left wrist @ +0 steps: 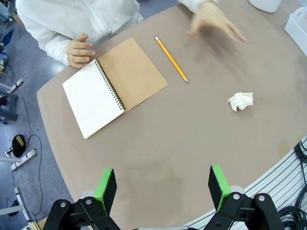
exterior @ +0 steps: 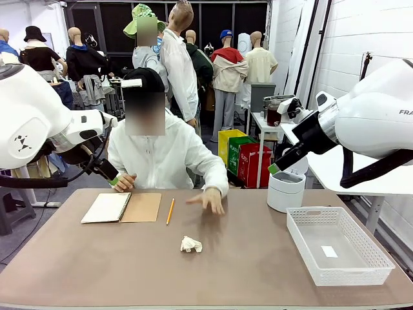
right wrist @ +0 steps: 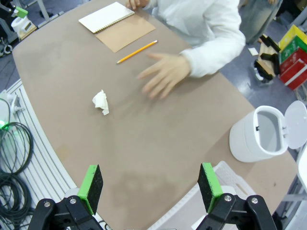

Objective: Sort the paper based on its condition.
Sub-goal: If a person hands you a paper, place it in the Organizing basket , and if it's crumpled, put it in the Trash can.

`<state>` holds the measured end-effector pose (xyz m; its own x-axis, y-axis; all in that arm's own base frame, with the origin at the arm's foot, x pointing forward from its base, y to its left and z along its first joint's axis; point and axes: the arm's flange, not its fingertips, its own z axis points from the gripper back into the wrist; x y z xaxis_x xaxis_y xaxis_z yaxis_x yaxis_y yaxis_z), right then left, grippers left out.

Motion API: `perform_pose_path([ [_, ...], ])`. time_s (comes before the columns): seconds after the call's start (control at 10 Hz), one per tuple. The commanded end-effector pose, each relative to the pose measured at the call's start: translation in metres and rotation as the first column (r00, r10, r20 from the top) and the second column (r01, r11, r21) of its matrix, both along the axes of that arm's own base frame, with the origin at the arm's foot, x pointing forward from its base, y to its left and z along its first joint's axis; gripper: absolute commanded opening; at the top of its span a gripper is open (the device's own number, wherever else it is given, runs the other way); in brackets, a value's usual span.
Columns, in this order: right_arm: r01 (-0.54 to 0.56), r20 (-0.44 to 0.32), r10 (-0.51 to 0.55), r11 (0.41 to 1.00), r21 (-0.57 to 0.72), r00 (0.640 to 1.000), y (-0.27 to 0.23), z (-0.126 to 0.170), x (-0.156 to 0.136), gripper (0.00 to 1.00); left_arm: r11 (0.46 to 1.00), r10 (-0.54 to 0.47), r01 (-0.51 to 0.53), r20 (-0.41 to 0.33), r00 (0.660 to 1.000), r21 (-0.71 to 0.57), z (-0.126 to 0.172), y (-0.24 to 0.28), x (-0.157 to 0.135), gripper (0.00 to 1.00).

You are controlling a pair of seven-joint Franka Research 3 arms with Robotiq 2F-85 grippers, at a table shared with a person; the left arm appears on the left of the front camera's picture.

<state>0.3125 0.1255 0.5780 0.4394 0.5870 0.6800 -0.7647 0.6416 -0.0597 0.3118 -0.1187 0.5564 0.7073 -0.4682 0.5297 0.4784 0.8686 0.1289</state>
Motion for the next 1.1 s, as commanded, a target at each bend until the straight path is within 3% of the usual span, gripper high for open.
perform_pose_path([
  [0.0,0.0,-0.002,0.0,1.0,0.005,1.0,0.0,0.0,0.0,1.0,1.0,0.002,-0.002,0.005,1.0,-0.005,0.001,0.001,0.0,1.0],
  [0.5,-0.029,-0.005,0.029,1.0,-0.007,1.0,0.012,0.002,0.002,1.0,1.0,0.002,-0.002,0.005,1.0,-0.005,0.001,0.001,0.0,1.0],
  [1.0,-0.176,-0.01,0.176,0.978,-0.112,0.984,0.083,-0.002,0.013,1.0,1.0,0.002,-0.002,0.005,1.0,-0.005,0.001,0.001,0.0,1.0],
])
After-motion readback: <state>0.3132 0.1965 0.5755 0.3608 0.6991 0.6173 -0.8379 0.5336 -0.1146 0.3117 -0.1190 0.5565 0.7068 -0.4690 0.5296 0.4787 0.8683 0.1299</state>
